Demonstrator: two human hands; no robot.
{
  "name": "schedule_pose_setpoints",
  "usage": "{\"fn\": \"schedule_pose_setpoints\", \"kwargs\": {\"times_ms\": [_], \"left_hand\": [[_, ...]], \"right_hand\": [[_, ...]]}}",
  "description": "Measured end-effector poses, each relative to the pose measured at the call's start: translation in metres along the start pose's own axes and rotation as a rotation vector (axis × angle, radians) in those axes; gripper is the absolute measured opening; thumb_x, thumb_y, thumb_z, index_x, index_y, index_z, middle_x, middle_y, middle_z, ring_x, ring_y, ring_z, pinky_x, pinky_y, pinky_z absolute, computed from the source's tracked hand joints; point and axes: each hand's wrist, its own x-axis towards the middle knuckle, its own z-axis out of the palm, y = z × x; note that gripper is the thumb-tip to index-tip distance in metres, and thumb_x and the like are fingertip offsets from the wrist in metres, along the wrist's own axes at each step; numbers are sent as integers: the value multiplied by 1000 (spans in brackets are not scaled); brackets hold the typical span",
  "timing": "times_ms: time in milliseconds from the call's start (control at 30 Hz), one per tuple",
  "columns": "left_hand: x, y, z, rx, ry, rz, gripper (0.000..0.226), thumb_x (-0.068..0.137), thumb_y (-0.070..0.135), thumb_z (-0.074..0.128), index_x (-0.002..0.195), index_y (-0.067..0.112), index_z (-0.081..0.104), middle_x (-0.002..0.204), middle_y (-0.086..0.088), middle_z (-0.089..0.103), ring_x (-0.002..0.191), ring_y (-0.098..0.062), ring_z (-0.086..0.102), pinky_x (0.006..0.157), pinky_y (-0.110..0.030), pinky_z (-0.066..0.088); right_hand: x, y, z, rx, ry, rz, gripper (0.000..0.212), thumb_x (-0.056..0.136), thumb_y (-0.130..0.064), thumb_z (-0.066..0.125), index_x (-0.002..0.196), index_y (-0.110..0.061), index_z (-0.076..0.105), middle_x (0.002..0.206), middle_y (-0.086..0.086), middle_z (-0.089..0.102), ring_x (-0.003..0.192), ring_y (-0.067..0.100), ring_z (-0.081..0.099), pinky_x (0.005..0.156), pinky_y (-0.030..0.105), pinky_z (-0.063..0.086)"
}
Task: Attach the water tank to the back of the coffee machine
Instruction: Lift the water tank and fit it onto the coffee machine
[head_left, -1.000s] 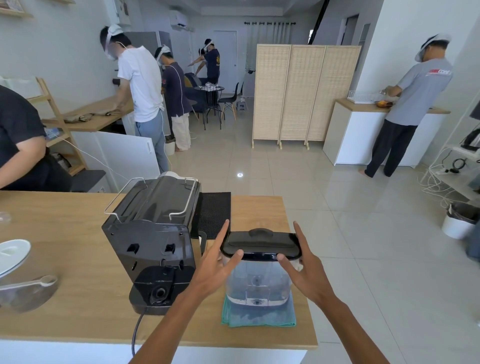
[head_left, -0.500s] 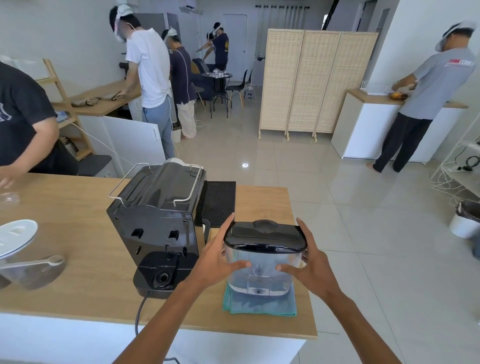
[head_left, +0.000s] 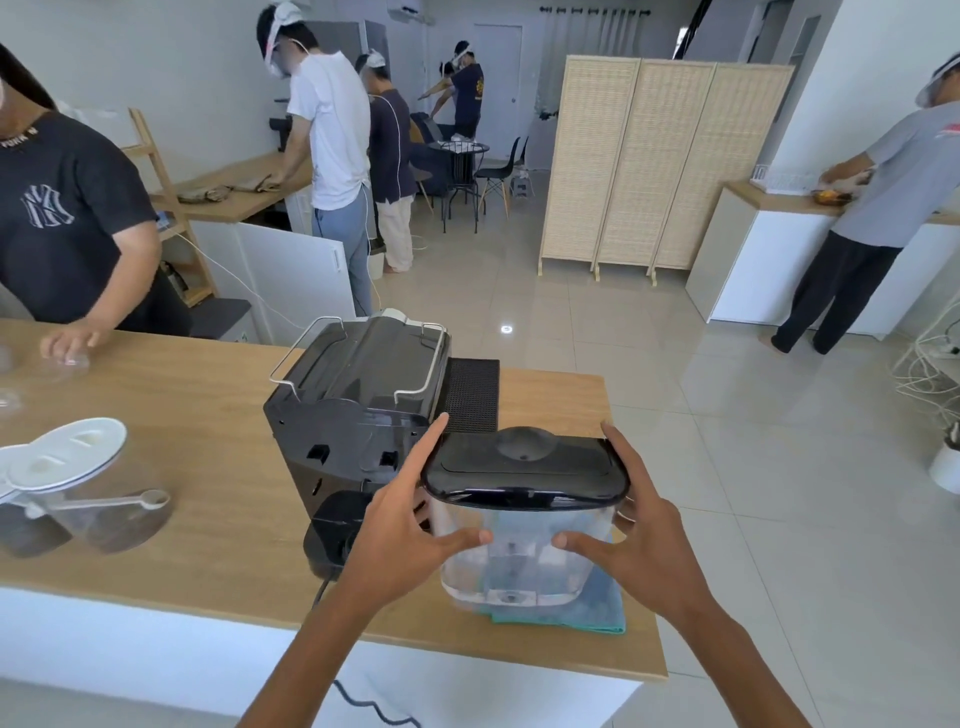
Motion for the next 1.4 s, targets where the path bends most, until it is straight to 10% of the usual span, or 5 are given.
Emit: {"fn": "schedule_pose_setpoints", "kwargs": {"times_ms": [433, 667, 1000, 1400], "left_hand": [[-21, -29, -107, -72, 49, 0, 127, 68, 26, 92, 161, 42, 7, 127, 58, 45, 120, 27, 45, 91, 4, 39], [-13, -58, -149, -5, 39, -35, 128, 67, 55, 82, 155, 53, -10, 101, 11, 48, 92, -12, 49, 84, -26, 40], [3, -92, -175, -25, -27, -8, 124, 74, 52, 78, 155, 52, -16, 129, 56, 44, 121, 27, 44, 93, 6, 32], [17, -93, -180, -33, -7, 5, 117, 72, 66, 75, 153, 58, -9, 131, 26, 58, 112, 6, 55, 93, -15, 41]], "right_hand": [[15, -66, 100, 5, 37, -67, 120, 59, -51, 90, 157, -53, 21, 128, -48, 56, 119, -11, 59, 95, 5, 44], [30, -73, 157, 41, 59, -61, 119, 64, -51, 88, 157, -55, 15, 136, -41, 55, 123, -8, 58, 98, 7, 44], [41, -66, 204, -1, 132, 3, 123, 68, -46, 88, 161, -46, 6, 131, -48, 53, 118, -14, 59, 95, 4, 43], [51, -68, 215, -84, 243, 26, 118, 68, -69, 78, 160, -47, 8, 130, -47, 54, 120, -15, 56, 97, 3, 42]]}}
